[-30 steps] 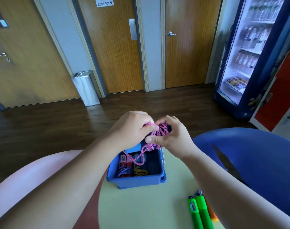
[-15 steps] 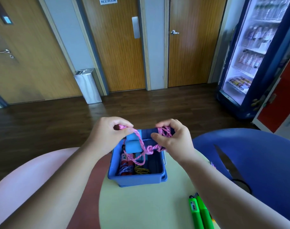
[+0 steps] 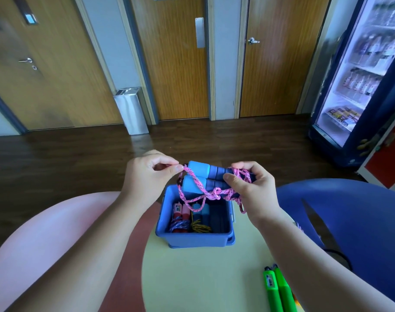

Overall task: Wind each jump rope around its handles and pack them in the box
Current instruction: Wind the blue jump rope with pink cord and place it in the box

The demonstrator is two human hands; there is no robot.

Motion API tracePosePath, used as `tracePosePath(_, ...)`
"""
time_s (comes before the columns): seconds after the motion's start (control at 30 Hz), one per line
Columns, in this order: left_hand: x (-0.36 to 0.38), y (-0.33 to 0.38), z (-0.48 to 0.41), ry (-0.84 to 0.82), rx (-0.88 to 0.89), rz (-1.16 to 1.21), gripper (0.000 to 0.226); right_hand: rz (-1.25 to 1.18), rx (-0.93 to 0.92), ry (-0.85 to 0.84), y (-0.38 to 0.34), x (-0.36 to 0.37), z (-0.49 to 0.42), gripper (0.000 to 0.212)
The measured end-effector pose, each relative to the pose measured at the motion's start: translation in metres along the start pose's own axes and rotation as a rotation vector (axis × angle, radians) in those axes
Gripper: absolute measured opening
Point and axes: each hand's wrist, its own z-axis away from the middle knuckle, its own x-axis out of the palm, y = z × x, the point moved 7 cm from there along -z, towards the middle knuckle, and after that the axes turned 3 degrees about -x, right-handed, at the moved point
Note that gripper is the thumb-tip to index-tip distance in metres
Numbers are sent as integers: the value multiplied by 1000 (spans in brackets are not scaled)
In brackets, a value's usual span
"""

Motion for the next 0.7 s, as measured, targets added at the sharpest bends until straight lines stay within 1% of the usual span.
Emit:
tracePosePath(0.1, 2, -2, 2, -11, 10, -22, 4, -87, 57, 39, 6, 0, 3, 20)
tracePosePath(0.17, 7, -6, 4, -44, -2, -13, 7, -160, 109, 61, 10, 0, 5, 20)
tracePosePath(0.33, 15, -16, 8, -98, -157, 148, 26, -326, 233, 92, 14, 7, 9, 19)
tracePosePath(0.43, 25, -27, 18, -74, -251, 278, 36, -400, 293, 98, 15, 14, 12, 18)
tracePosePath(0.5, 32, -38, 26, -25, -302, 315, 33, -419, 315, 115, 17, 19, 11, 17)
tracePosePath(0.63, 47, -38, 46, 37, -291, 229, 33, -421, 343, 170, 19, 28, 9, 17)
tracePosePath(0.7, 61, -34, 58, 30, -307, 270, 25, -402, 361, 210, 23, 31, 9, 16)
